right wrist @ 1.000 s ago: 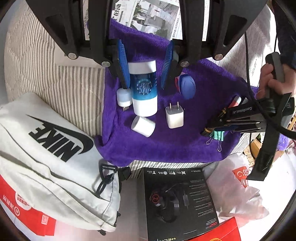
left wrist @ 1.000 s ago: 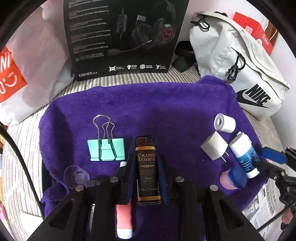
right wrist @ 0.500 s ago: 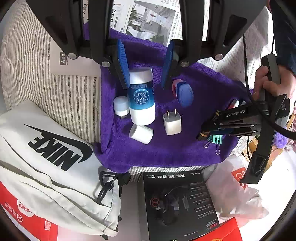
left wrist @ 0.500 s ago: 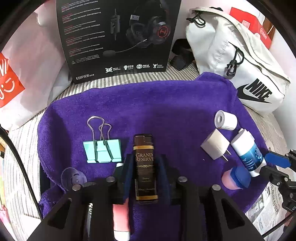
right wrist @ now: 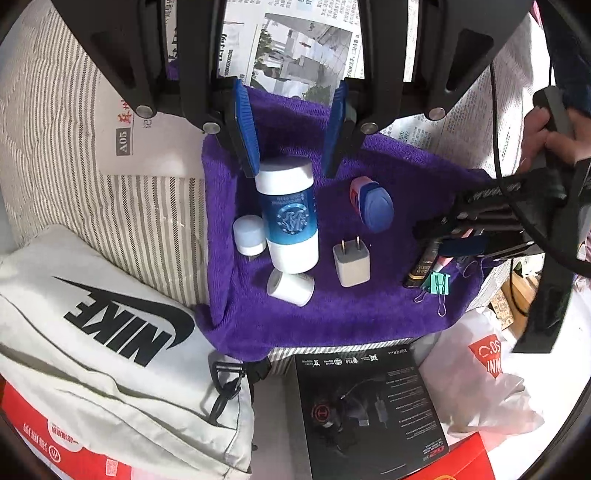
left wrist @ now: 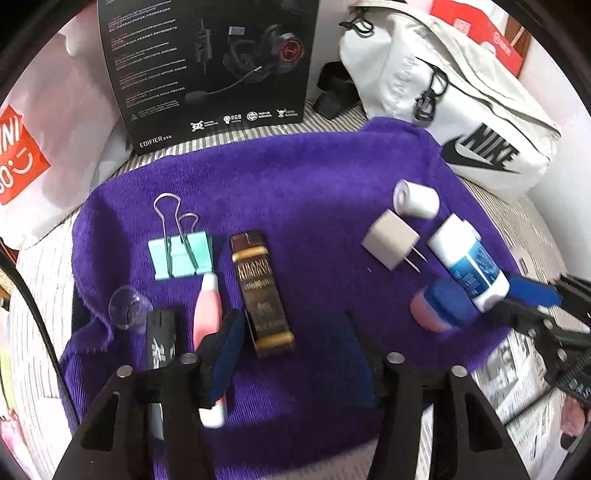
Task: Organize rigid objects
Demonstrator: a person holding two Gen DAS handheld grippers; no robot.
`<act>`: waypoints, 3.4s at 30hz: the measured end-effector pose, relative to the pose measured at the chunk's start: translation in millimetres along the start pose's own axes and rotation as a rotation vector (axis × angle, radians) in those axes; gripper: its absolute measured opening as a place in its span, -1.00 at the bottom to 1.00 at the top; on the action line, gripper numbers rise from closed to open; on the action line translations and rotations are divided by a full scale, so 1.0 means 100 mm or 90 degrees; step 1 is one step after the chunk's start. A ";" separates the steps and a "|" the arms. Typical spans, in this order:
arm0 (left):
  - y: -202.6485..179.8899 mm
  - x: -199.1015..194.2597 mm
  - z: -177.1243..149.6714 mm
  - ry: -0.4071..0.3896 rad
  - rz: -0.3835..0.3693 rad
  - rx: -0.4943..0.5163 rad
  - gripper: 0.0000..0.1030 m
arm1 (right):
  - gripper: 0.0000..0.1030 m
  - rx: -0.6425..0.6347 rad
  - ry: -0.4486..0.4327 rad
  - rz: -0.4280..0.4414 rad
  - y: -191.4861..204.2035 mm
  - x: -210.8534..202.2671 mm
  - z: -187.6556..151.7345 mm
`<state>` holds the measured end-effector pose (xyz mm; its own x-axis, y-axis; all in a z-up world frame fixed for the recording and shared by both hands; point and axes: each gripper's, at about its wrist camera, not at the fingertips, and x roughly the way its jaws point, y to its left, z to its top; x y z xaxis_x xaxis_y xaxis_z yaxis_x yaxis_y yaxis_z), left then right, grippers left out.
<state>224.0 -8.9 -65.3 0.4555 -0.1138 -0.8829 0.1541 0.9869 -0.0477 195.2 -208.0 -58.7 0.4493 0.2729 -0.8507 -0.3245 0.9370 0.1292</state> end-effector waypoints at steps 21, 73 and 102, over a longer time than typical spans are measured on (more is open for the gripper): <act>0.15 -0.85 -0.59 -0.048 0.062 -0.058 0.82 | 0.29 0.021 -0.024 -0.023 0.19 -0.44 -0.19; -0.46 -2.14 -1.33 -0.124 0.103 -0.094 1.00 | 0.99 0.071 -0.045 -0.083 0.31 -1.54 -0.96; -0.41 -2.14 -1.32 -0.119 0.101 -0.096 1.00 | 0.99 0.072 -0.048 -0.090 0.30 -1.57 -0.98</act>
<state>4.2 -10.3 64.0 0.6191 0.0376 -0.7844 -0.0579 0.9983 0.0021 33.5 -244.0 29.1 0.5464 0.1489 -0.8242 -0.1602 0.9845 0.0717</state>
